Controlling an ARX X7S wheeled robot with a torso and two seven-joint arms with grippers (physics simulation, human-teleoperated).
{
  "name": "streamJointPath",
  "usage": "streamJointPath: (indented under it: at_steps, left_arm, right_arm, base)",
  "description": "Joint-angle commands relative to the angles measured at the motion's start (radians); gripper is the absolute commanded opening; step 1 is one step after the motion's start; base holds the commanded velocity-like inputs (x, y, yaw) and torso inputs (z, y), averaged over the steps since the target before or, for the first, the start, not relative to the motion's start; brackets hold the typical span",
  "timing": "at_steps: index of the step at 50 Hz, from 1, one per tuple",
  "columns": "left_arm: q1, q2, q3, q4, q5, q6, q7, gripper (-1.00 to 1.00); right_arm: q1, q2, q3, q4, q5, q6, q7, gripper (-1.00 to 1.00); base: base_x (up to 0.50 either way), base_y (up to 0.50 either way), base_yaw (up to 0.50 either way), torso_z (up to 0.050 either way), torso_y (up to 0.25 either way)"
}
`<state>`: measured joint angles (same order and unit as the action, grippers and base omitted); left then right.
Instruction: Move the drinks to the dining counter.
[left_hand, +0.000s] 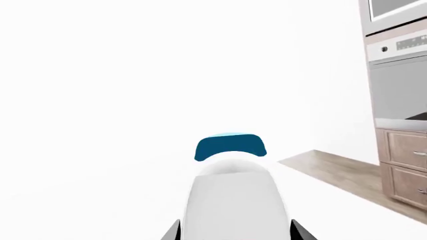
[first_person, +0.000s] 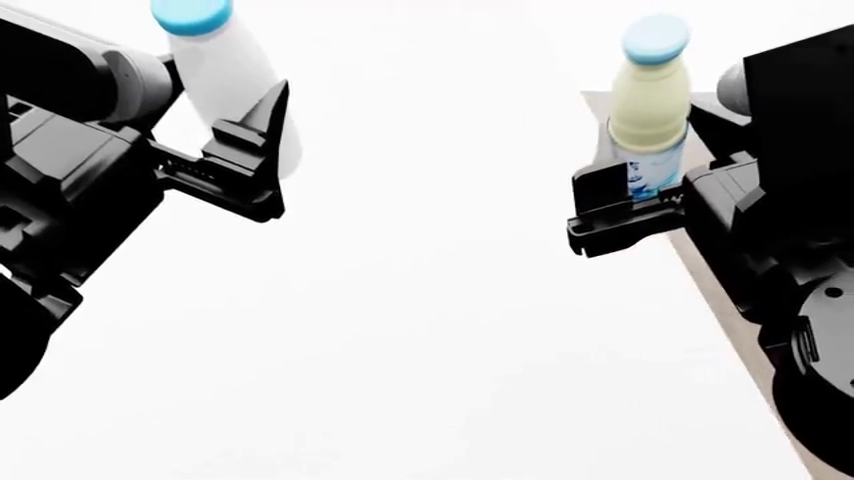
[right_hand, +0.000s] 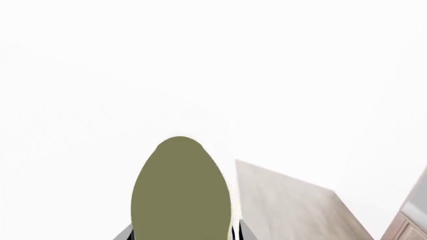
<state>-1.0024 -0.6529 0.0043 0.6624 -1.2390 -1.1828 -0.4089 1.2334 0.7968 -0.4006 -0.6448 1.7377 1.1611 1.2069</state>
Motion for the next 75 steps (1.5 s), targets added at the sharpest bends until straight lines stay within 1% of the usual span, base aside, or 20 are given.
streamJointPath:
  at_steps: [1, 7, 11, 20, 35, 75]
  left_arm:
    - [-0.008, -0.005, -0.011, -0.001, 0.005, 0.002, -0.02, -1.0]
    - [-0.032, -0.016, 0.015, -0.006, -0.016, -0.034, -0.033, -1.0]
    - [-0.082, -0.024, 0.051, -0.037, -0.079, -0.105, -0.056, -1.0]
    - [-0.07, -0.031, 0.063, -0.047, -0.101, -0.119, -0.07, -1.0]
    - [0.024, -0.031, 0.097, -0.044, -0.017, -0.048, 0.004, -1.0]
    - [0.127, -0.036, 0.156, -0.046, 0.058, 0.027, 0.068, -1.0]
  right_arm:
    - [0.004, -0.018, -0.003, 0.026, -0.034, 0.013, -0.014, -1.0]
    - [0.017, -0.023, -0.009, 0.038, -0.015, 0.011, -0.012, -1.0]
    - [0.038, -0.022, -0.011, 0.067, 0.036, 0.005, 0.003, -1.0]
    - [0.024, -0.025, -0.008, 0.069, 0.047, -0.015, -0.001, -1.0]
    - [-0.006, -0.014, 0.002, 0.053, 0.053, -0.038, -0.017, -1.0]
    - [-0.018, 0.006, 0.004, 0.045, 0.076, -0.067, -0.024, -1.0]
  base:
    - [0.0, 0.0, 0.0, 0.0, 0.011]
    - [0.0, 0.0, 0.0, 0.0, 0.002]
    - [0.0, 0.0, 0.0, 0.002, 0.002]
    - [0.0, 0.0, 0.0, 0.0, 0.002]
    - [0.0, 0.0, 0.0, 0.001, 0.002]
    - [0.0, 0.0, 0.0, 0.001, 0.002]
